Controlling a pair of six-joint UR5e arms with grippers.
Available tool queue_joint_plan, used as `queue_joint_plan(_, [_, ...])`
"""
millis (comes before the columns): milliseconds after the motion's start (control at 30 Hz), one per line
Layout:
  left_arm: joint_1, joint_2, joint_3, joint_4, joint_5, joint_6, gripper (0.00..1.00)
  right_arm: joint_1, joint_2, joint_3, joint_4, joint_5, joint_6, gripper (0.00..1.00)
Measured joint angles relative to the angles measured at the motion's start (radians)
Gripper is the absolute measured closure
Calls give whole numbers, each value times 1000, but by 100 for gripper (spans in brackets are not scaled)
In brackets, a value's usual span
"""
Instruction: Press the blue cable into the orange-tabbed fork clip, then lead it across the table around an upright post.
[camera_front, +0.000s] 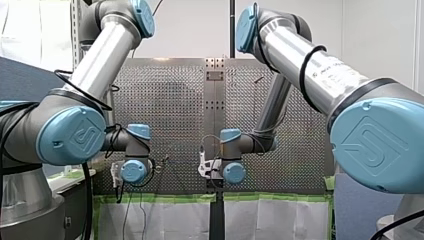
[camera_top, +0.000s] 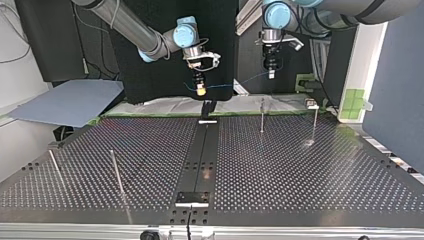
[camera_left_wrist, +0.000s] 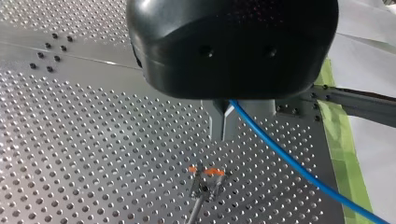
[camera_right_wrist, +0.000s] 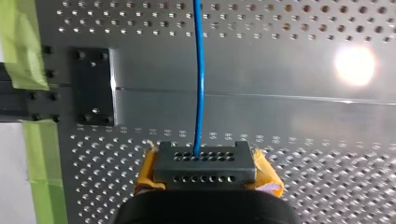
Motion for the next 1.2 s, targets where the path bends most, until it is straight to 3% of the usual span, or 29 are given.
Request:
queue_joint_plan(200, [49, -19, 28, -20, 49, -14, 100, -5, 38, -43, 13, -16, 8, 100])
queue_joint_plan(367, [94, -59, 71, -49, 94, -25, 100, -15, 44, -73, 31, -22, 9, 100])
queue_joint_plan(533, [140, -104, 116, -55, 137, -47, 100, -31, 46, -101, 61, -28, 7, 100])
queue_joint_plan(733, [190, -124, 169, -74, 158, -64, 100, -53, 47, -113, 72, -33, 5, 100])
queue_joint_plan(1200, [205, -126, 266, -168, 212, -61, 100, -72, 52, -115, 75, -47, 2, 100])
